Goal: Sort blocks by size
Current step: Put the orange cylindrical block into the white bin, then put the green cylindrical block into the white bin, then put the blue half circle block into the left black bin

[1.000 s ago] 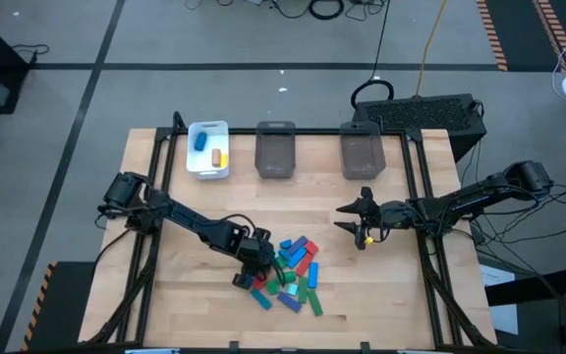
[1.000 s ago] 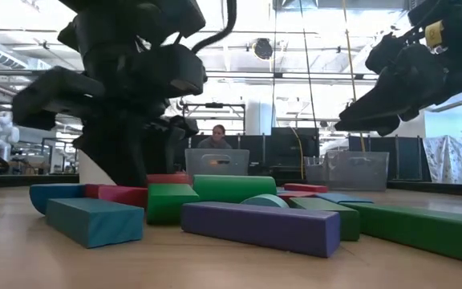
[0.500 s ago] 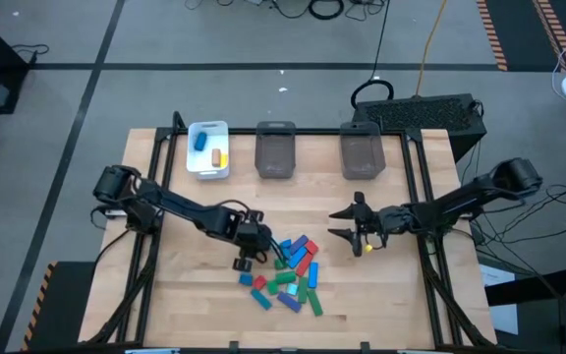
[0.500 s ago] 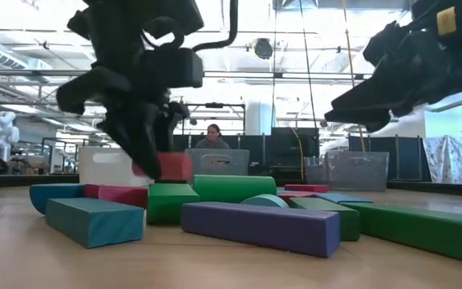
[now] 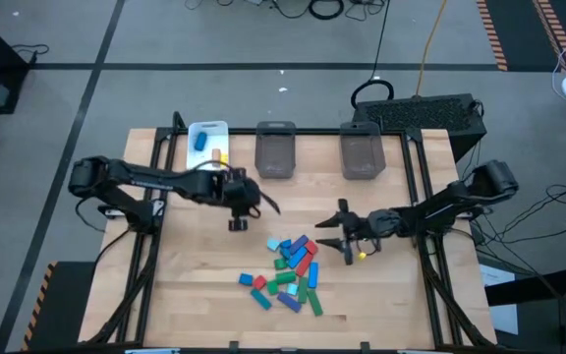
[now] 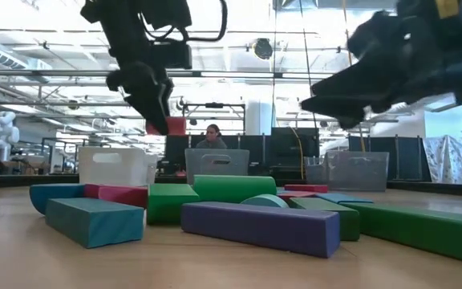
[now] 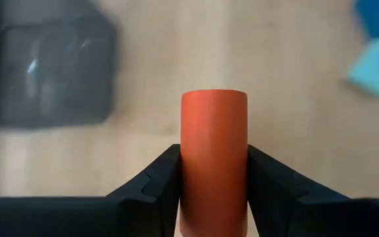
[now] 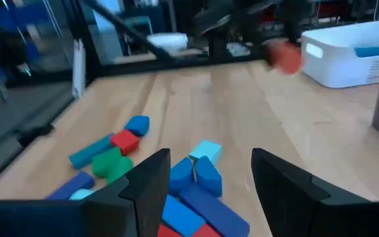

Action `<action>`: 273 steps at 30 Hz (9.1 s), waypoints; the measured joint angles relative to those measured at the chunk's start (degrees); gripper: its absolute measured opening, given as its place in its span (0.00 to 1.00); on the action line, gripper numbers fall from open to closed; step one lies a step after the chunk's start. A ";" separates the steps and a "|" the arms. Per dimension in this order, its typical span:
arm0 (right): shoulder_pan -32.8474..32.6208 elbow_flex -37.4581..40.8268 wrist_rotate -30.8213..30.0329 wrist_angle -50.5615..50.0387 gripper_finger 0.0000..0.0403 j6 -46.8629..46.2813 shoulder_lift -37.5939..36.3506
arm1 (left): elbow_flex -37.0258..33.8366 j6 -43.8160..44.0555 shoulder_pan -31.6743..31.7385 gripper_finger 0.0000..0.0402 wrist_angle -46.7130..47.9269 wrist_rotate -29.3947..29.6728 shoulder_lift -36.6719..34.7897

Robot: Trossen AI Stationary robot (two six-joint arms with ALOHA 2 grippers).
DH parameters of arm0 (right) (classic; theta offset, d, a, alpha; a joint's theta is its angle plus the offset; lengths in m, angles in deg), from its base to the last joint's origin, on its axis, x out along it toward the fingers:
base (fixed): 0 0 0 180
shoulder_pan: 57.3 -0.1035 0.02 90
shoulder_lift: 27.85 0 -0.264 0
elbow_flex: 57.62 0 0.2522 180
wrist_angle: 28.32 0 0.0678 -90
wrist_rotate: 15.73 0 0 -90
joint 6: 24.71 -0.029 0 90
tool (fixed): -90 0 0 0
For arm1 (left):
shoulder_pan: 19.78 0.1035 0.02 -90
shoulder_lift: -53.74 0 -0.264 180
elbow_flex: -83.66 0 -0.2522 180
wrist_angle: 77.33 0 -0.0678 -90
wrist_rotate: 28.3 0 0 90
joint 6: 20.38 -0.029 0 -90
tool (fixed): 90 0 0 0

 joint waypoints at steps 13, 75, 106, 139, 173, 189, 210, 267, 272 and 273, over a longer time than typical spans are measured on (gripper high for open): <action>0.95 -20.15 0.36 -16.48 0.50 9.13 12.16 | 0.02 -1.93 17.97 0.35 5.80 2.19 -4.86; -8.07 -35.56 0.03 -31.29 0.60 1.09 23.84 | 0.04 5.91 18.52 0.60 8.47 -4.18 -23.83; -10.57 -37.07 -2.05 -34.86 0.51 -2.58 30.70 | -20.48 13.21 -19.80 0.60 -37.75 2.75 -7.59; -6.21 -36.79 -1.24 -38.61 0.30 2.00 19.97 | -20.46 -12.79 -25.47 0.60 -53.57 -0.46 2.12; 1.31 -36.88 16.31 -27.19 0.30 -2.94 18.53 | -20.31 -22.99 -27.36 0.59 -65.04 5.20 2.06; 1.81 -36.90 16.26 -26.14 0.31 -4.17 18.44 | -20.32 -22.79 -27.37 0.35 -64.60 6.85 1.47; 2.25 -36.92 -2.83 -32.18 0.56 -4.84 18.42 | -20.33 -12.03 -23.08 0.35 -36.25 39.10 -26.78; -1.11 -36.92 -3.04 -40.71 0.56 -5.33 18.46 | -18.78 8.52 50.80 0.42 -24.90 1.95 -5.24; -1.07 -36.92 -3.02 -40.86 0.56 -4.51 18.46 | -18.78 8.50 50.78 0.54 -25.46 1.95 -5.24; -1.07 -36.92 -3.05 -41.21 0.56 -4.39 18.46 | -18.78 8.50 50.78 0.57 -25.61 1.95 -5.24</action>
